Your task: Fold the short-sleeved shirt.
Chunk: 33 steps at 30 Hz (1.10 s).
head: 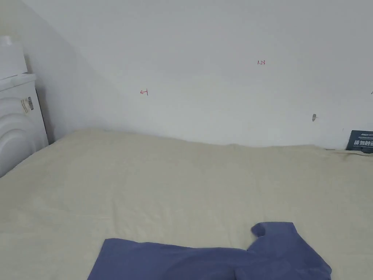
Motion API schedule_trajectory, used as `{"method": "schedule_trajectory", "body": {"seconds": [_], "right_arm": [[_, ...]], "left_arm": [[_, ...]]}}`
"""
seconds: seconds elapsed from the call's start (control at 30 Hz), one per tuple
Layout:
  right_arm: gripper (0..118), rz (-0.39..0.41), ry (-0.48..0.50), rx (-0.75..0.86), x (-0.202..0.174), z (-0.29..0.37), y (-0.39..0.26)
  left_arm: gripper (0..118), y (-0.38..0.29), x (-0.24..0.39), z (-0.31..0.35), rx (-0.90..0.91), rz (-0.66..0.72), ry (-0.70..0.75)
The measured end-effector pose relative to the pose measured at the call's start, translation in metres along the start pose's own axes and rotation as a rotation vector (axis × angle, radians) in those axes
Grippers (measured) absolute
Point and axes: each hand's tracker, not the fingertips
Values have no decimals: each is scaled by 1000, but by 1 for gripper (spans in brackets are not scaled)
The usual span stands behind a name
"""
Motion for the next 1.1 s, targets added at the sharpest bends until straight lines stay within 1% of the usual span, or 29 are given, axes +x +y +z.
{"method": "schedule_trajectory", "body": {"seconds": [0.13, 0.27, 0.4, 0.47, 0.6, 0.63, 0.7, 0.73, 0.77, 0.8, 0.83, 0.87, 0.9, 0.93, 1.03, 1.1], "right_arm": [[4, 6, -6, -6, 1, -3, -2], [4, 4, -1, -11, 2, 4, -3], [4, 33, -3, -22, 0, 11, -4], [4, 48, -20, -17, 0, 12, -6], [3, 29, -9, -32, 7, 11, -9], [3, 37, -16, -24, 6, 10, -11], [5, 56, 5, -6, 4, 11, -11], [10, 68, -15, 16, 1, 14, -10], [28, 90, -55, 56, -4, 21, -9], [45, 130, -63, 89, -9, 31, -6], [61, 166, -65, 119, -14, 41, -3], [74, 205, -84, 159, -25, 54, 2], [77, 237, -101, 221, -37, 68, 7], [77, 257, -96, 272, -47, 80, 11], [79, 286, -41, 394, -84, 112, 26], [81, 282, -4, 429, -106, 127, 31]], "left_arm": [[5, 0, -1, -1, -7, 13, 3], [5, -2, 1, 5, -21, -10, -5], [5, -1, 2, 10, -22, -41, -6], [5, 1, 6, 12, -29, -44, -6], [5, -1, 3, 10, -38, -27, -3], [7, -1, 4, 8, -37, -27, -2], [32, 0, 5, 7, -33, -16, 5], [51, 1, 6, 10, -23, -11, 21], [73, 3, 8, 17, -2, -13, 42], [77, 7, 13, 28, 19, -50, 61], [77, 11, 20, 40, 61, -93, 82], [77, 17, 30, 56, 102, -132, 102], [77, 24, 42, 71, 142, -168, 98], [77, 28, 54, 85, 200, -200, 99], [77, 40, 80, 122, 341, -223, 79], [77, 41, 100, 138, 410, -217, 30]]}}
